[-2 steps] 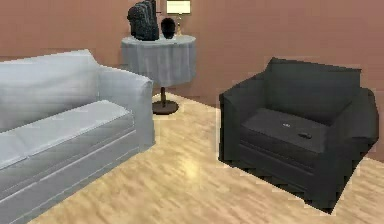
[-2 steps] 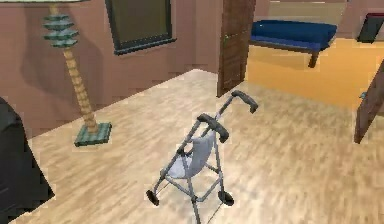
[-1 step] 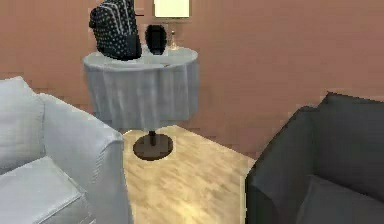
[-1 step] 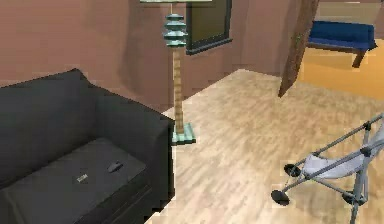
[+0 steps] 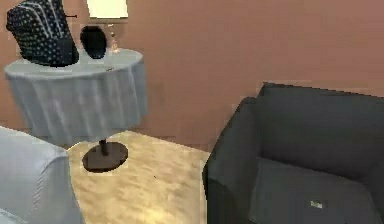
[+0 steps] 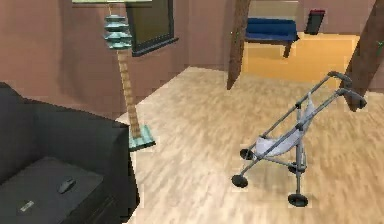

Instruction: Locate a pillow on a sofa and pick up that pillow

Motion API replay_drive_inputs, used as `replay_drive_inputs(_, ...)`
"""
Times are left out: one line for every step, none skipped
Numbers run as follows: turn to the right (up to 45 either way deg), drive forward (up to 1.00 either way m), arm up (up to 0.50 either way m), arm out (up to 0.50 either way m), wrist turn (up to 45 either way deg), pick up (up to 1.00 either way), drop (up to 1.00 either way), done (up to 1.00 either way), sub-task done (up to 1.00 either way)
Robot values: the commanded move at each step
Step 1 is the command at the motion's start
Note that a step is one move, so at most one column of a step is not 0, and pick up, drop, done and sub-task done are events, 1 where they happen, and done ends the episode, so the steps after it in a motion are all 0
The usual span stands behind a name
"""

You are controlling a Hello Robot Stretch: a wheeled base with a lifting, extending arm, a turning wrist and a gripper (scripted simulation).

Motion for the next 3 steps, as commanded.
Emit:
replay_drive_inputs(0.0,0.15,0.0,0.0,0.0,0.0,0.0,0.0,0.0)
replay_drive_inputs(-45.0,0.0,0.0,0.0,0.0,0.0,0.0,0.0,0.0)
replay_drive_inputs(-45.0,0.0,0.0,0.0,0.0,0.0,0.0,0.0,0.0)
